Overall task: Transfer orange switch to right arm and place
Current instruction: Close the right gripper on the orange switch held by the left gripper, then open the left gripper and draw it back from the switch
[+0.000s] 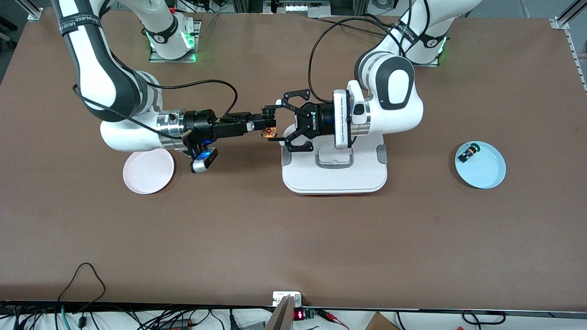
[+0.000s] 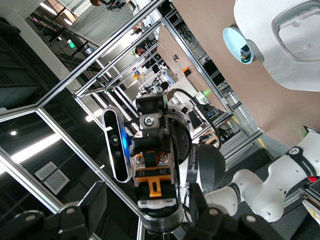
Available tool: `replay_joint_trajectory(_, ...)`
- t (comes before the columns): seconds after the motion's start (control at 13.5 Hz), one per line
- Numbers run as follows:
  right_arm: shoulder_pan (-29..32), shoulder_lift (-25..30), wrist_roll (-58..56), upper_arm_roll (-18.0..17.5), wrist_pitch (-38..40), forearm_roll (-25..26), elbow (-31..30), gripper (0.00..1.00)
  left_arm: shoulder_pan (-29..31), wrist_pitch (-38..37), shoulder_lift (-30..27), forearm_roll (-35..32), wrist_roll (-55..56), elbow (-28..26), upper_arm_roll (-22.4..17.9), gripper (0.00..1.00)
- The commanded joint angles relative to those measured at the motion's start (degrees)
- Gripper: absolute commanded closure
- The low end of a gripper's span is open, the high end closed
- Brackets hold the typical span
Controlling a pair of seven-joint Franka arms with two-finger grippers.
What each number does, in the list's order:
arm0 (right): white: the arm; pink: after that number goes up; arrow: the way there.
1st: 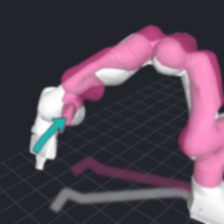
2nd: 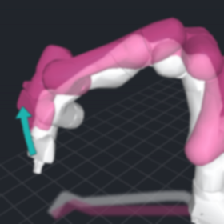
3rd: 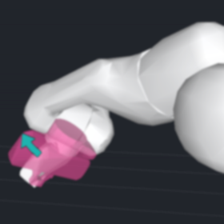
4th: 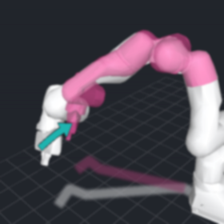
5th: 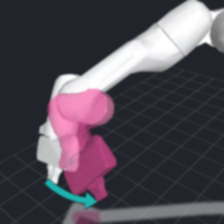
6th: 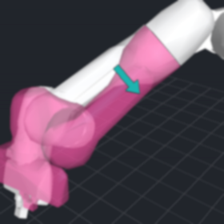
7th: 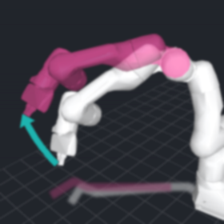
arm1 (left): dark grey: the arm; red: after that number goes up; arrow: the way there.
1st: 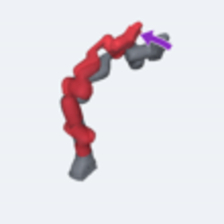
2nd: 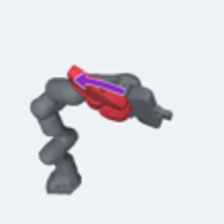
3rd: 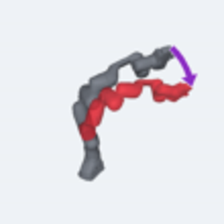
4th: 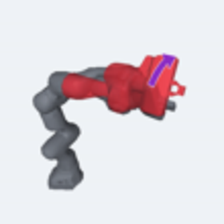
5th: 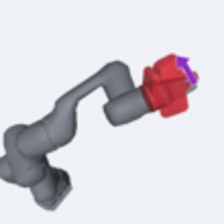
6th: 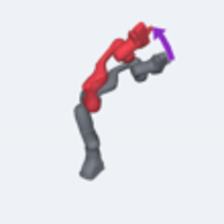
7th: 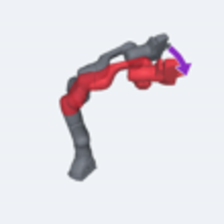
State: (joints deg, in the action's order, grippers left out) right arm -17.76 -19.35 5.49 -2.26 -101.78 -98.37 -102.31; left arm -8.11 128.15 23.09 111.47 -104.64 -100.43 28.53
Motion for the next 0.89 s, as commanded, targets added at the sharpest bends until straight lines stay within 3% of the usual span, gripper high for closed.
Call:
replay_joint_trajectory(0.0,-0.43,-0.6,-0.39,-0.03,-0.53,-1.22,0.26,0.58,-0.33,0.52,0.81,0.24,-0.83,1.55,0.04,1.0)
replay_joint_trajectory(0.15,-0.43,-1.39,-2.23,-0.03,-0.53,-1.39,0.88,0.76,-0.24,0.52,0.81,0.24,-0.83,1.55,0.04,1.0)
replay_joint_trajectory(0.3,-0.69,-2.0,-2.59,-0.03,-0.61,-4.19,0.97,0.78,-0.24,0.52,0.81,0.24,-0.83,1.55,0.04,1.0)
replay_joint_trajectory(0.59,-1.75,-2.01,-4.35,-0.03,-0.61,-4.29,0.97,0.79,-0.24,0.52,0.72,0.59,-0.66,1.55,0.12,0.98)
replay_joint_trajectory(0.67,-1.75,-2.01,-4.43,-0.03,-0.61,-4.2,0.97,0.79,-0.24,0.52,0.64,1.37,-0.66,1.55,0.04,0.85)
replay_joint_trajectory(0.74,-1.75,-2.01,-4.43,0.06,-0.61,-4.2,0.97,0.79,-0.24,0.52,0.64,2.33,-0.57,1.55,0.12,0.65)
replay_joint_trajectory(0.81,-1.75,-2.01,-4.43,0.06,-0.61,-4.2,0.97,0.79,-0.24,0.52,0.64,4.35,-0.31,1.55,0.13,0.01)
